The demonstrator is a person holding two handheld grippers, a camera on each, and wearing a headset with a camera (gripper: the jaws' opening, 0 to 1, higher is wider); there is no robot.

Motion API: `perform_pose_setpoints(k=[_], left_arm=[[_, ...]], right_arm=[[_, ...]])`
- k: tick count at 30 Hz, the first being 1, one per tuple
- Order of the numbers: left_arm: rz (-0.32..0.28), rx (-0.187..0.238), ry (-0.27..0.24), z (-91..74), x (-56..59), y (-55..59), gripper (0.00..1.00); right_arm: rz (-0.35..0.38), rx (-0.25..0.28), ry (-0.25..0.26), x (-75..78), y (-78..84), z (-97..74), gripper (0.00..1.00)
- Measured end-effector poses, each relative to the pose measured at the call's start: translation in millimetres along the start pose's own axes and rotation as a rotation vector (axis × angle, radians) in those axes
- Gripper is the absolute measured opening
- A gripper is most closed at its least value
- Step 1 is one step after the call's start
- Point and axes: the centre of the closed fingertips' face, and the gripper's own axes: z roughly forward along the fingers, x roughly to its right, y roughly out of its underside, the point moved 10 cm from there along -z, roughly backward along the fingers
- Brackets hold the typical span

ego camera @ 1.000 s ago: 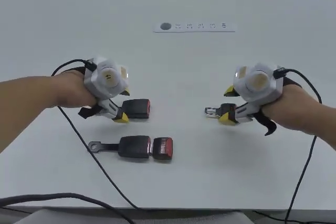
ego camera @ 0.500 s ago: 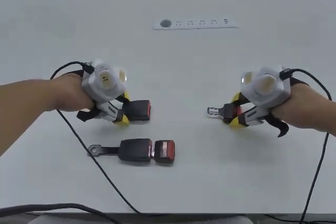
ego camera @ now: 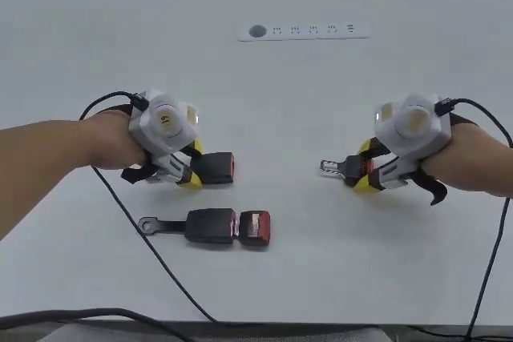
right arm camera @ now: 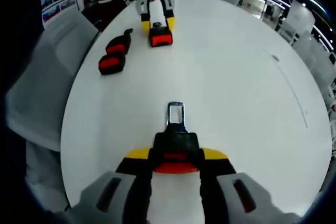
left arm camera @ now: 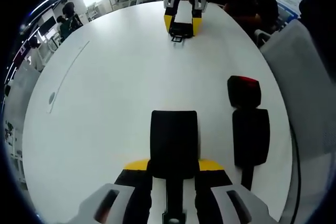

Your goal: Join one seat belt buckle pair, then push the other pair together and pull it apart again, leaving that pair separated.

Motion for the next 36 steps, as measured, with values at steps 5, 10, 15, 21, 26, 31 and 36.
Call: perform_pose_setpoints(k=[5,10,15,21,26,31,36], left_arm=[[-0.004,-0.004,-0.001,0.1,0.3,0.2,0.31],[-0.001,-0.012,0.001,0.3,0.8,-0.5,0.32],[-0.002,-0.013,0.003,-0.1,0.7,-0.7,0.32],[-0.001,-0.017,0.002,0.0,0.6,-1.1,0.31],[0.002,-0.020,0.001,0.7,0.3,-1.7,0.31],[0.010,-0.030,0.008,0.8,-1.3,-3.0,0.31],[0.008,-0.034,0.006,0.6,-1.5,-3.8,0.31]], right_arm=[[-0.015,0.010,0.002,-5.8,-9.0,4.1,0.34],[-0.026,0.025,0.009,-10.7,-26.5,13.0,0.34],[-0.022,0.060,0.011,-14.8,-46.0,25.0,0.34],[-0.025,0.094,0.008,-23.0,-74.1,41.6,0.34],[-0.032,0.104,0.010,-23.6,-95.2,54.3,0.35],[-0.060,0.068,0.016,-21.4,-111.3,63.2,0.35],[-0.068,0.048,-0.003,-19.7,-124.0,69.1,0.35]])
